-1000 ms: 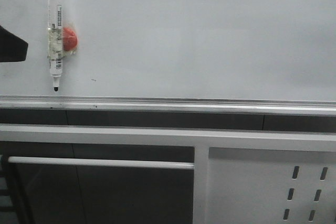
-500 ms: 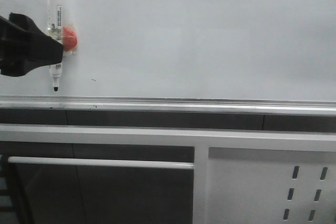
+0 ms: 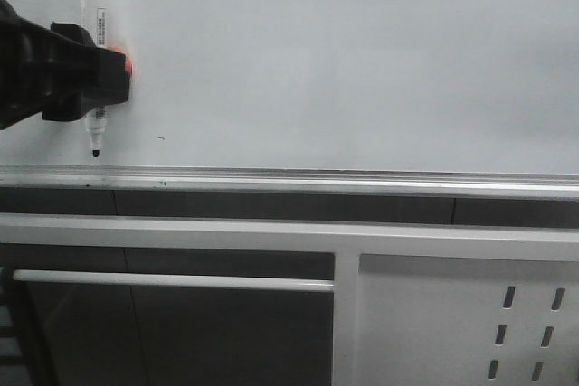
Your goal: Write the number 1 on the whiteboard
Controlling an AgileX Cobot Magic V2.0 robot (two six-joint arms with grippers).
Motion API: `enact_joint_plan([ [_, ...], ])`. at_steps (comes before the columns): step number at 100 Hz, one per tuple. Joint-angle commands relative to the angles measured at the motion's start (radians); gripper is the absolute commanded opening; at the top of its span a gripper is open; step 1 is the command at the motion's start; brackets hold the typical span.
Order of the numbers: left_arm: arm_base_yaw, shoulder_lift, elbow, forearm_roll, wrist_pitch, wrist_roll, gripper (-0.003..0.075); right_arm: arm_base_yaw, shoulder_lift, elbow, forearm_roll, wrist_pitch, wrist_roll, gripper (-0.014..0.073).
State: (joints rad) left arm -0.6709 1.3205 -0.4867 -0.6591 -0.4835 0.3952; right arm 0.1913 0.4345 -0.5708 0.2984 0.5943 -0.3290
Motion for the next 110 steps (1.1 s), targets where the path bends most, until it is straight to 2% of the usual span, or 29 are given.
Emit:
enact_joint_plan([
  [1,-0.008,-0.01,-0.032,0.028,-0.074,-0.012,0.0375,-0.001,0.013,-0.036,0.007,-0.072,-0.009,0.0301],
  [20,-0.008,0.026,-0.032,0.028,-0.066,-0.014,0.0311,-0.001,0.013,-0.036,0.007,-0.067,-0.009,0.0301],
  [47,-0.008,0.039,-0.053,0.026,-0.069,-0.019,0.0279,-0.001,0.013,-0.036,0.017,-0.043,-0.009,0.03],
  [54,-0.008,0.039,-0.062,0.024,-0.067,-0.019,0.0229,-0.001,0.013,-0.036,0.017,-0.043,-0.009,0.03],
  [76,-0.008,0.035,-0.064,0.024,-0.043,-0.019,-0.002,-0.001,0.013,-0.036,0.029,-0.024,-0.009,0.03],
  [84,-0.008,0.013,-0.064,0.032,0.011,-0.008,-0.002,-0.001,0.013,-0.036,0.076,-0.003,-0.024,0.03],
  [91,-0.008,-0.021,-0.064,0.066,0.09,-0.008,-0.002,-0.001,0.013,-0.036,0.196,0.052,-0.141,0.03],
  [94,-0.01,-0.044,-0.064,0.095,0.125,-0.008,-0.002,-0.001,0.013,-0.036,0.29,0.085,-0.241,0.03],
  [103,-0.037,-0.114,-0.064,0.245,0.218,-0.008,-0.002,-0.001,0.015,-0.036,0.539,0.177,-0.519,0.03],
  [110,-0.084,-0.171,-0.064,0.382,0.271,-0.008,-0.002,-0.001,0.024,-0.037,0.703,0.188,-0.675,0.03],
])
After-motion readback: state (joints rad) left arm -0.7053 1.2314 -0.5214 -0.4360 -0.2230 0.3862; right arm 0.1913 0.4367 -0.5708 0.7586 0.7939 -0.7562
